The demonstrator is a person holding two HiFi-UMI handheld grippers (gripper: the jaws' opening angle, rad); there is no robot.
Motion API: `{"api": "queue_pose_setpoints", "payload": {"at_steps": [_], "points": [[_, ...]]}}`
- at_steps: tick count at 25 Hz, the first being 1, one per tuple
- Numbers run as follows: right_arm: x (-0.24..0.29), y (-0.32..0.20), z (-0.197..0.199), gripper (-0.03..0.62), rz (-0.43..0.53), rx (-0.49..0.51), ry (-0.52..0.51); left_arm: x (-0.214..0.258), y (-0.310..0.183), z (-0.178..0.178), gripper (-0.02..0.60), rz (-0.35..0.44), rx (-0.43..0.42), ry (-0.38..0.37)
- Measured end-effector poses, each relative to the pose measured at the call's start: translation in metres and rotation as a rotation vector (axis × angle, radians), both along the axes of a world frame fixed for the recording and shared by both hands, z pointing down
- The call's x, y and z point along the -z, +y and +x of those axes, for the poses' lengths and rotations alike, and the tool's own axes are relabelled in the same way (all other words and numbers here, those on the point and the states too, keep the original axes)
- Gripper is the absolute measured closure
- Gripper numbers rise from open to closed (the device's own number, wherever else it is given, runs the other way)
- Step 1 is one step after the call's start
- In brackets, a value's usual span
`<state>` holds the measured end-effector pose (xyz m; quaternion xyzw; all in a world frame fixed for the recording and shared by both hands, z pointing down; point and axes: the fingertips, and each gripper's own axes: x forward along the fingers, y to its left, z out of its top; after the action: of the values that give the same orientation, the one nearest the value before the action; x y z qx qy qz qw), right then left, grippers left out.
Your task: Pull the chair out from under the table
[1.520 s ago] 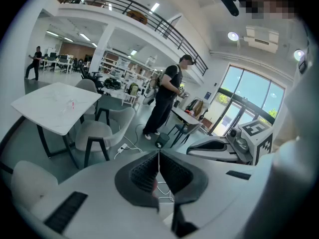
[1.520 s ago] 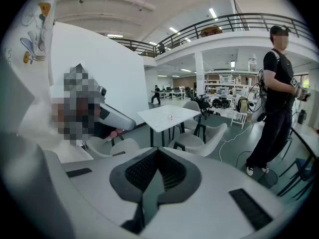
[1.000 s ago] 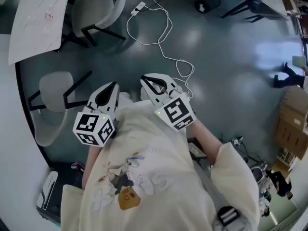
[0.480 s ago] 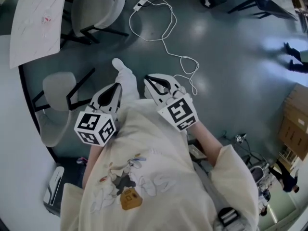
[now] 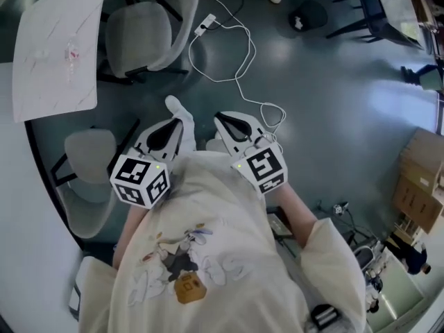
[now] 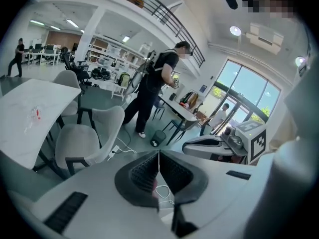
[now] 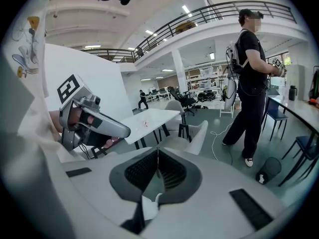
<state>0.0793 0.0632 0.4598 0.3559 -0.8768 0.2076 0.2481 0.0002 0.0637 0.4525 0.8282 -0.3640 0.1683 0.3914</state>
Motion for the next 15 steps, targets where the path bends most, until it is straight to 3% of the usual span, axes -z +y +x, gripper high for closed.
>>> {"api": "queue_pose_setpoints", "payload": {"at_steps": [7, 15], "points": [[0.01, 0.015, 0.032, 0.583, -0.041, -0.026, 0.037, -0.001, 0.013, 0.025, 0.568, -0.03, -0.001, 0.035], [0.014, 0.018, 0.041, 0.583, -0.048, -0.055, 0.021, 0.004, 0.009, 0.037, 0.566, 0.017, -0.053, 0.015]]}}
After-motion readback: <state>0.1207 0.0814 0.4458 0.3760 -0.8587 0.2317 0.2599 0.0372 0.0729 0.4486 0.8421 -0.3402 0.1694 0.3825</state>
